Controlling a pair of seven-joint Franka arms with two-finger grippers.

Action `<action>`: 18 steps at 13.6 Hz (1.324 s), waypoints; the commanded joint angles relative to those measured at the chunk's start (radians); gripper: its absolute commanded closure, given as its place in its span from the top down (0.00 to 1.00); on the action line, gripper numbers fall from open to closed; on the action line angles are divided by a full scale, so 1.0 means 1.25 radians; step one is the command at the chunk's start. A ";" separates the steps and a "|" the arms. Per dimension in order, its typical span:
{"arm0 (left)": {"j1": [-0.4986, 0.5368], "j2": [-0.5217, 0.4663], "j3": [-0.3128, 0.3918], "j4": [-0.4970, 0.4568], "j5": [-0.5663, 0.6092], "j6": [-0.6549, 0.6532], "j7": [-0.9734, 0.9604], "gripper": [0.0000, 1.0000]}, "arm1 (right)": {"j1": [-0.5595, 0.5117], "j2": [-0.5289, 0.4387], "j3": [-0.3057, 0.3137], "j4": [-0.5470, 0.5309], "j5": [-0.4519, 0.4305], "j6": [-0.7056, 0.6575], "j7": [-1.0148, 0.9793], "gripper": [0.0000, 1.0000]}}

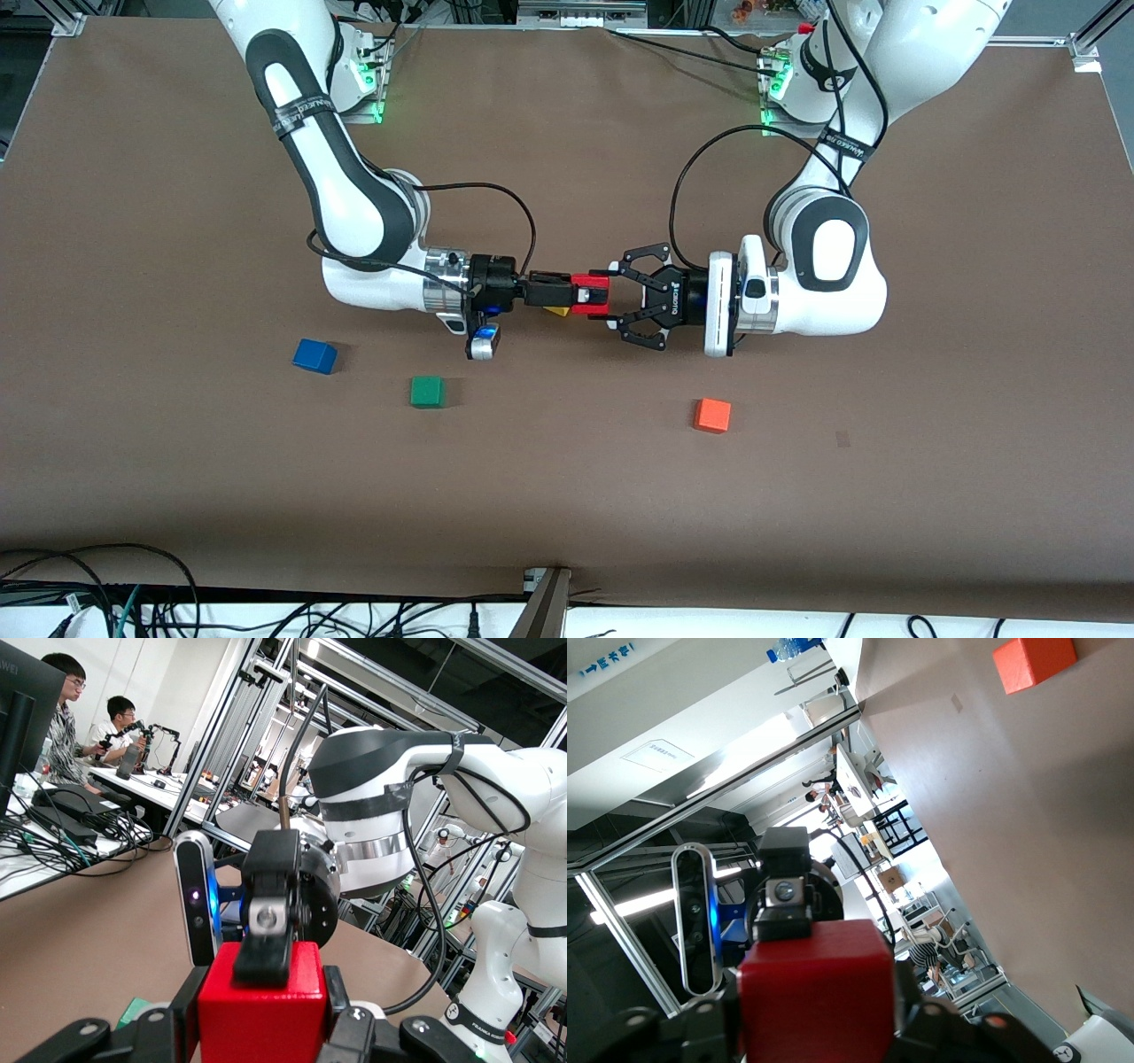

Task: Pass red block to right arm, stack on blue
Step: 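Grasp the red cube with the right gripper, open the left gripper, then carry the red cube with the right gripper while the left gripper withdraws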

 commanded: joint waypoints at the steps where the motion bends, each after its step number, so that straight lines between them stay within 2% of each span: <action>1: -0.003 0.025 0.000 0.045 -0.025 0.002 0.003 0.00 | 0.002 0.000 -0.004 -0.001 0.018 0.007 -0.017 0.10; 3: 0.001 0.025 0.000 0.045 -0.023 0.001 -0.029 0.00 | 0.002 0.000 -0.005 -0.001 0.018 0.007 -0.022 0.03; 4: 0.003 0.024 0.000 0.045 -0.021 0.000 -0.033 0.18 | 0.002 0.000 -0.005 -0.001 0.018 0.007 -0.022 0.03; 5: 0.007 0.024 0.000 0.045 -0.023 -0.003 -0.024 0.99 | 0.002 0.000 -0.005 -0.001 0.018 0.007 -0.022 0.03; 8: 0.033 0.019 0.006 0.045 -0.008 -0.011 -0.030 1.00 | 0.002 -0.001 -0.005 0.000 0.016 0.007 -0.022 0.02; 11: 0.100 0.015 0.010 0.074 0.107 -0.030 -0.023 1.00 | 0.000 -0.006 -0.008 0.000 -0.020 0.006 -0.022 0.01; 13: 0.143 0.015 0.010 0.105 0.186 -0.063 -0.025 1.00 | -0.003 -0.003 -0.020 0.027 -0.100 0.007 -0.011 0.01; 15: 0.186 0.015 0.011 0.138 0.308 -0.113 -0.032 1.00 | -0.006 0.000 -0.026 0.031 -0.182 0.008 -0.010 0.01; 18: 0.250 0.014 0.012 0.144 0.418 -0.192 -0.066 1.00 | -0.006 0.021 -0.040 0.032 -0.322 0.031 0.005 0.01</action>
